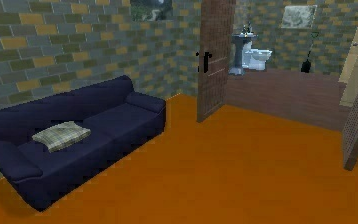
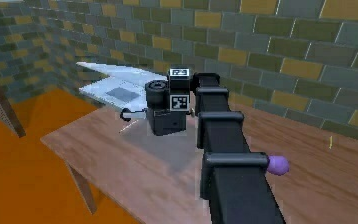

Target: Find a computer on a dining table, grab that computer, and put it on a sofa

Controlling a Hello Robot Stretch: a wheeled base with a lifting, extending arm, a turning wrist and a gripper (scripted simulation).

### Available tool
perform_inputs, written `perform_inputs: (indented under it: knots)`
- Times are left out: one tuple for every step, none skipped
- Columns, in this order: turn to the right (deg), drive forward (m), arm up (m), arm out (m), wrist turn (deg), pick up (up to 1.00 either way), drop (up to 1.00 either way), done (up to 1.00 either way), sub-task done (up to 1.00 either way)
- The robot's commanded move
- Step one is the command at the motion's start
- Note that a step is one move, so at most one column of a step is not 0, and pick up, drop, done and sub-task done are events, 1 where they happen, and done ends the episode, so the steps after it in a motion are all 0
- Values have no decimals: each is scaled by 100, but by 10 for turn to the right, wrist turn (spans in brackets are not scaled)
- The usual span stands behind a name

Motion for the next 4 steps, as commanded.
perform_inputs:
  knots:
    - [0,0,0,0,-450,0,0,0,0]
    - [0,0,0,0,-450,0,0,0,0]
    - [0,0,0,0,-180,0,0,0,0]
    - [0,0,0,-20,0,0,0,0,0]
